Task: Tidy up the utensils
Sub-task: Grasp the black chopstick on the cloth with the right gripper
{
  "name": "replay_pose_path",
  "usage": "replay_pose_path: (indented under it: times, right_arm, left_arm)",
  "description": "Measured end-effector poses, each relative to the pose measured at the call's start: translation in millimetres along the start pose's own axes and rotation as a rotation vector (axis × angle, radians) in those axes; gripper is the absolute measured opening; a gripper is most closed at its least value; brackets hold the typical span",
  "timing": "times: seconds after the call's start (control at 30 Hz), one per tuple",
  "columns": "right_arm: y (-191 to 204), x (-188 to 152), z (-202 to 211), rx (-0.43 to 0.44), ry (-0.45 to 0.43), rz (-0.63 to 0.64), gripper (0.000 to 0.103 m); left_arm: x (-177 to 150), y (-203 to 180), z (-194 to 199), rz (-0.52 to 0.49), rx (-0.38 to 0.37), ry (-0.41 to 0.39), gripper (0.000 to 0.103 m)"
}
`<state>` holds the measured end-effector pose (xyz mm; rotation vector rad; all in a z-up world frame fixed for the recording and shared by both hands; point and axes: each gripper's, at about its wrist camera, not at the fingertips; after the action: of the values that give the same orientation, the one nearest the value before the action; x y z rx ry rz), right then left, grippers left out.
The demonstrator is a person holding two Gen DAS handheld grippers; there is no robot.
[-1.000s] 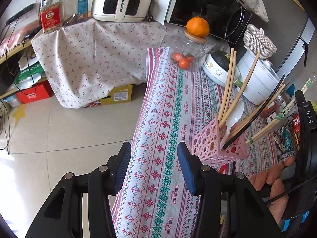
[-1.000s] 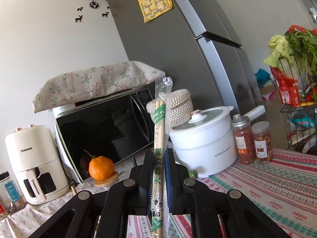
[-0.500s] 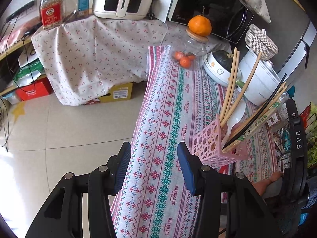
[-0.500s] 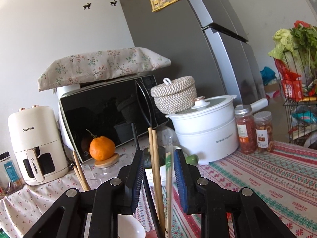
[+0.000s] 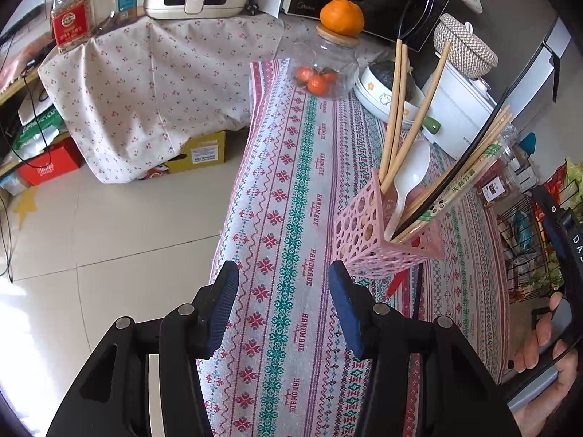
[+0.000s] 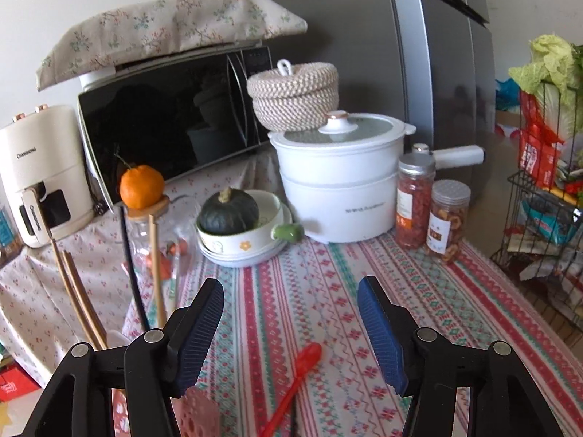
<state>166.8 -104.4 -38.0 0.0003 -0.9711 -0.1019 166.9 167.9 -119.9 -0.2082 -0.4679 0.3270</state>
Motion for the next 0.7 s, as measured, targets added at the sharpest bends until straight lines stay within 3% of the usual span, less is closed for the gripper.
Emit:
replay_pose_path:
  times: [0.2, 0.43, 0.57, 0.7]
  right_arm:
    - [-29, -24, -27, 0.033, 0.269, 0.023, 0.071]
    - [-31, -67, -75, 0.104, 0.536, 0.025, 0.071]
    - [-22, -86, -95, 0.137, 0.640, 0.062, 0.071]
    - [-12, -94, -106, 0.175, 0.690, 0.086, 0.071]
  left_arm:
    - [-14, -20, -8, -0.047, 0.018, 0.021, 0.066]
    - [-29, -39, -19, -0.100, 0.035, 0.034, 0.071]
    - [-34, -44, -27, -0.132, 0.055, 0.042, 0.072]
    - [-39, -43, -36, -0.140, 0.065, 0.063, 0.073]
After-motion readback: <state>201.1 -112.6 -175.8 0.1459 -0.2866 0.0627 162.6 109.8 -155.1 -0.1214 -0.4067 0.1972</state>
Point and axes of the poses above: each gripper's, at about its wrist camera, not at the fingertips, and z roughly against the way its jaws point, y to its left, x to its top, and after that the axes turned 8 degrees about z, right-handed
